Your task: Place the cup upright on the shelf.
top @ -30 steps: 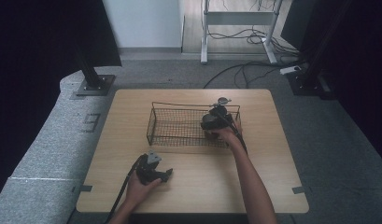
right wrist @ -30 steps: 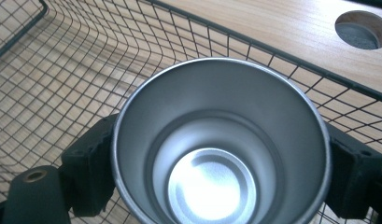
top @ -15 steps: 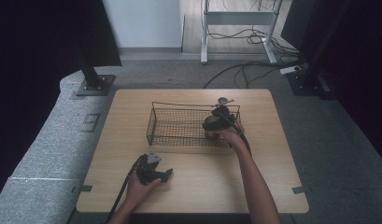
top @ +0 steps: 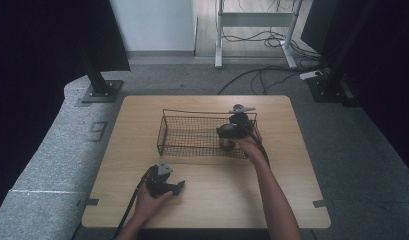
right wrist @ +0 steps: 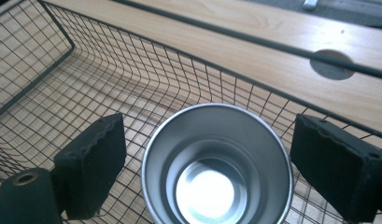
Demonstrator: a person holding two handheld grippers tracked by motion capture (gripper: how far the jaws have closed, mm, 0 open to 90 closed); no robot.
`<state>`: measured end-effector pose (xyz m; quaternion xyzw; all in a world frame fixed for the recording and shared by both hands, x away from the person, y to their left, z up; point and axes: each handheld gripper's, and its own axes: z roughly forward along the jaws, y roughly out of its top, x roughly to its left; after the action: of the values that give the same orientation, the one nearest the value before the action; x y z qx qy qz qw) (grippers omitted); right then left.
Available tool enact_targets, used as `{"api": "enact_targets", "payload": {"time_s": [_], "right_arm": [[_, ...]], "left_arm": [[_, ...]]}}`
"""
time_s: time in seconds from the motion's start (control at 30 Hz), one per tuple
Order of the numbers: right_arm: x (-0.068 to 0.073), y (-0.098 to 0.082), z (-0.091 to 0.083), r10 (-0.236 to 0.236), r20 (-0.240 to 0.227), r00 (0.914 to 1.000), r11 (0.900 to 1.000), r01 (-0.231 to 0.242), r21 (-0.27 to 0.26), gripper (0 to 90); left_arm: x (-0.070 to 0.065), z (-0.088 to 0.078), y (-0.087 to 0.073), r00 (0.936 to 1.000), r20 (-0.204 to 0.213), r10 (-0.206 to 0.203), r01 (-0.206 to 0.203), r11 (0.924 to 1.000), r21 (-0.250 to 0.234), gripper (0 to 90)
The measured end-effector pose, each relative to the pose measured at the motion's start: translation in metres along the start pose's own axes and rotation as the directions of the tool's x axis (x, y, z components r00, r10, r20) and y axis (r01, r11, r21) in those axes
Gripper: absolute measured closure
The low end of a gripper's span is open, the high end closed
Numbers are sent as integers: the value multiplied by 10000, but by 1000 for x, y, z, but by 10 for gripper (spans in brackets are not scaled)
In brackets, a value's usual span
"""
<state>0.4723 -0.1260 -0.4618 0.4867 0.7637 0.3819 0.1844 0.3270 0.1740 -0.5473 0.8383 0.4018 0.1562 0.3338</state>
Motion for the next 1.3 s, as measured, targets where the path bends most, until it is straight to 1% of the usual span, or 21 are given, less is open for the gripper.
{"api": "enact_targets", "payload": {"time_s": [0.13, 0.3, 0.4, 0.63, 0.87, 1.03, 1.1, 1.3], "right_arm": [[1, -1, -9, -22, -44, 10000, 9994, 20, -342, 118], [0, -4, -22, 5, -303, 9995, 9978, -25, -661, 125], [0, -8, -27, -32, -363, 9993, 9967, 2, -813, 126], [0, -17, -40, 15, -530, 9986, 9904, -88, -1382, 131], [0, -28, -55, -31, -689, 9976, 9847, -90, -1739, 134], [1, -43, -66, 9, -847, 9964, 9796, -179, -2004, 139], [2, -52, -72, -72, -827, 9966, 9766, -108, -2150, 140], [3, -79, -94, -211, -974, 9950, 9665, -46, -2565, 146]], "left_arm": [[0, 0, 0, 10000, -2, -1, 1, 10000, 1, 146], [0, 0, 0, 10000, -1, -4, 4, 10000, -2, 146], [0, 0, 0, 10000, -2, -5, 5, 10000, -3, 146], [0, 0, 0, 10000, 0, -10, 10, 10000, 2, 146], [0, 0, 0, 10000, 5, 1, -1, 10000, 4, 146], [0, 0, 0, 10000, -1, -1, 1, 10000, 8, 146], [0, 0, 0, 10000, -1, -27, 27, 10000, -18, 146], [0, 0, 0, 10000, 7, 8, -8, 10000, 12, 146]]}}
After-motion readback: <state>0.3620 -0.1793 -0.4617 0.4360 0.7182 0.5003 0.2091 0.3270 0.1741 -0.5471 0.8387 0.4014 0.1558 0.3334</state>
